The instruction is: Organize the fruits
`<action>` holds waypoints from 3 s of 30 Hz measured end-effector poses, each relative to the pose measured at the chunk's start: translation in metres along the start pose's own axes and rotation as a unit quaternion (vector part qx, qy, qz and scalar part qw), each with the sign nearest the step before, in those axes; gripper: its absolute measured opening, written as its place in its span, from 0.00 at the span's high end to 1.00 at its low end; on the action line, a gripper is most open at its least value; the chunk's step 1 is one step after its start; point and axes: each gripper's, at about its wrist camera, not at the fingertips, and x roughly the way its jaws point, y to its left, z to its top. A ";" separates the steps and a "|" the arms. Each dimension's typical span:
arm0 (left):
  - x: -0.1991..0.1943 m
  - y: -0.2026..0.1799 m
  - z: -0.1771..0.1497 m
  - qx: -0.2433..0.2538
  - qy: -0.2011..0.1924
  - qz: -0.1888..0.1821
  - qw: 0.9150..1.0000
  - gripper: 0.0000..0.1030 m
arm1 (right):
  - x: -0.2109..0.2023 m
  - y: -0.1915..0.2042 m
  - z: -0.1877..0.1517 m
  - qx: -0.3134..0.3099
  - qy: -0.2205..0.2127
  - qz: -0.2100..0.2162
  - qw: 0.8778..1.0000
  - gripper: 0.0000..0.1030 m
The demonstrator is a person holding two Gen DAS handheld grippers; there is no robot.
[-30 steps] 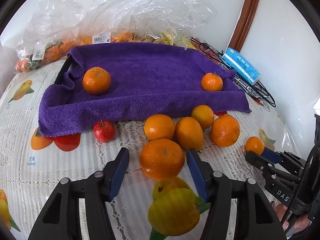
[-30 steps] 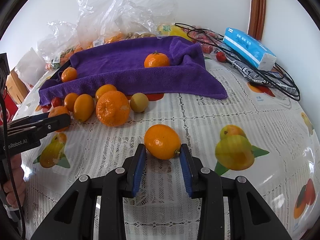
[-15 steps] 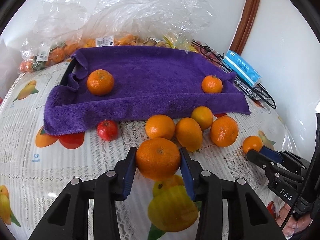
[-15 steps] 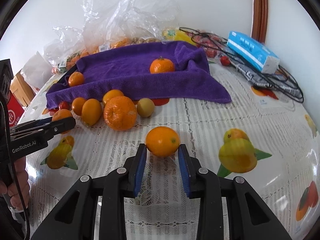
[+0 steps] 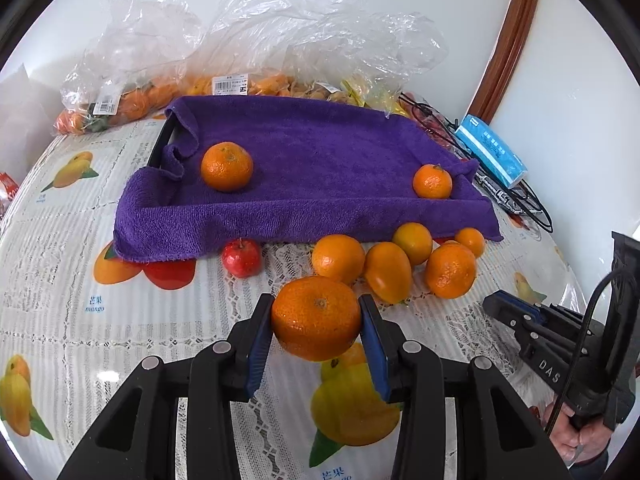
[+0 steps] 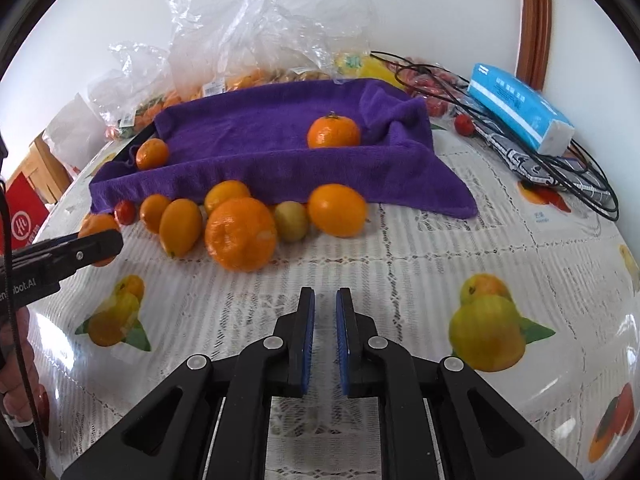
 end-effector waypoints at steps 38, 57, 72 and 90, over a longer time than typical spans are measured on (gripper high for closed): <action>-0.003 0.013 0.021 -0.026 -0.031 -0.017 0.999 0.61 | 0.025 -0.004 0.052 -0.012 -0.035 0.007 0.999 0.64; -0.015 0.016 0.068 -0.045 -0.074 0.001 0.996 0.61 | -0.023 0.011 0.101 -0.034 -0.110 0.021 0.993 0.64; 0.011 0.035 0.115 -0.045 -0.092 0.029 0.994 0.61 | 0.001 0.027 0.159 -0.035 -0.141 0.024 0.989 0.64; 0.040 0.038 0.095 -0.032 -0.070 0.042 0.996 0.61 | 0.057 0.045 0.132 -0.081 -0.100 0.023 0.991 0.64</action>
